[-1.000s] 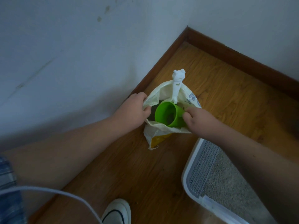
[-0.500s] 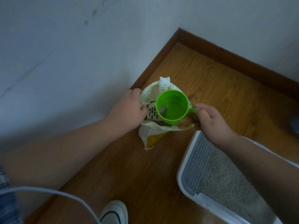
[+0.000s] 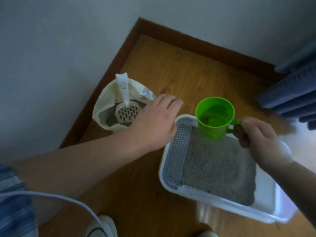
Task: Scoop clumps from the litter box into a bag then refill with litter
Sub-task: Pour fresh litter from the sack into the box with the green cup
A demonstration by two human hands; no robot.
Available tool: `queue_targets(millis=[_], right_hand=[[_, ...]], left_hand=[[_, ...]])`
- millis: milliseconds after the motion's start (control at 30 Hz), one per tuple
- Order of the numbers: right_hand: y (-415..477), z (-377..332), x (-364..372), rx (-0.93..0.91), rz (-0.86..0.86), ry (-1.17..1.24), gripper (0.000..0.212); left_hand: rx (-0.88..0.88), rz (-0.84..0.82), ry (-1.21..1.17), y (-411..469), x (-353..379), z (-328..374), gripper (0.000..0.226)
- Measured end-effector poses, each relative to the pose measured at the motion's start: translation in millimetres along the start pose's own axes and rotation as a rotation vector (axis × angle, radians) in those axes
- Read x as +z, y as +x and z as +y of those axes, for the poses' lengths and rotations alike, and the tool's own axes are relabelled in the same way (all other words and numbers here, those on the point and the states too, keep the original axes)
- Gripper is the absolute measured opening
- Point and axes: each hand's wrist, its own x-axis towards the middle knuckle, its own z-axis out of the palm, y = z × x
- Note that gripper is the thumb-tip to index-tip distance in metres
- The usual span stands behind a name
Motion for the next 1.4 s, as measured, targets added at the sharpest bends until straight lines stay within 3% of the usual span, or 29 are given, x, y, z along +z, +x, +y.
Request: queue_targets(millis=[100, 300, 433, 600, 867, 1067, 1200, 1333, 1400], right_hand=[[-19.5, 41.4, -40.1, 0.097, -0.011, -0.395, 0.059], [-46.8, 77.3, -63.3, 0.434, -0.222, -0.800, 0.044], [-45.1, 87.8, -72.8, 0.587, -0.200, -0.808, 0.046], [-42.2, 83.7, -76.0, 0.577, -0.226, -0.968, 0.048], [-52.1, 74.3, -83.4, 0.608, -0.175, -0.864, 0.043], [-66.0, 68.4, -83.1, 0.643, -0.251, -0.648, 0.046], [-66.2, 62.6, -80.1, 0.588, -0.178, -0.626, 0.047], [-64.4, 52.8, -68.7, 0.572, -0.263, -0.518, 0.042], [-61.4, 50.5, -62.4, 0.527, -0.284, -0.573, 0.042]], left_hand=[[0.063, -0.100, -0.027, 17.4, 23.8, 20.1, 0.053], [0.125, -0.300, -0.038, 31.8, 74.2, 40.9, 0.055], [0.144, -0.398, -0.046, 30.2, 98.1, 54.1, 0.056], [0.150, -0.413, -0.067, 28.9, 109.8, 58.2, 0.058], [0.133, -0.416, -0.078, 31.9, 120.1, 56.8, 0.059], [0.149, -0.415, -0.088, 31.6, 119.7, 59.8, 0.059], [0.145, -0.417, -0.096, 29.4, 117.2, 57.5, 0.060], [0.137, -0.405, -0.089, 26.1, 113.3, 50.5, 0.059], [0.130, -0.394, -0.081, 24.0, 110.6, 45.0, 0.059]])
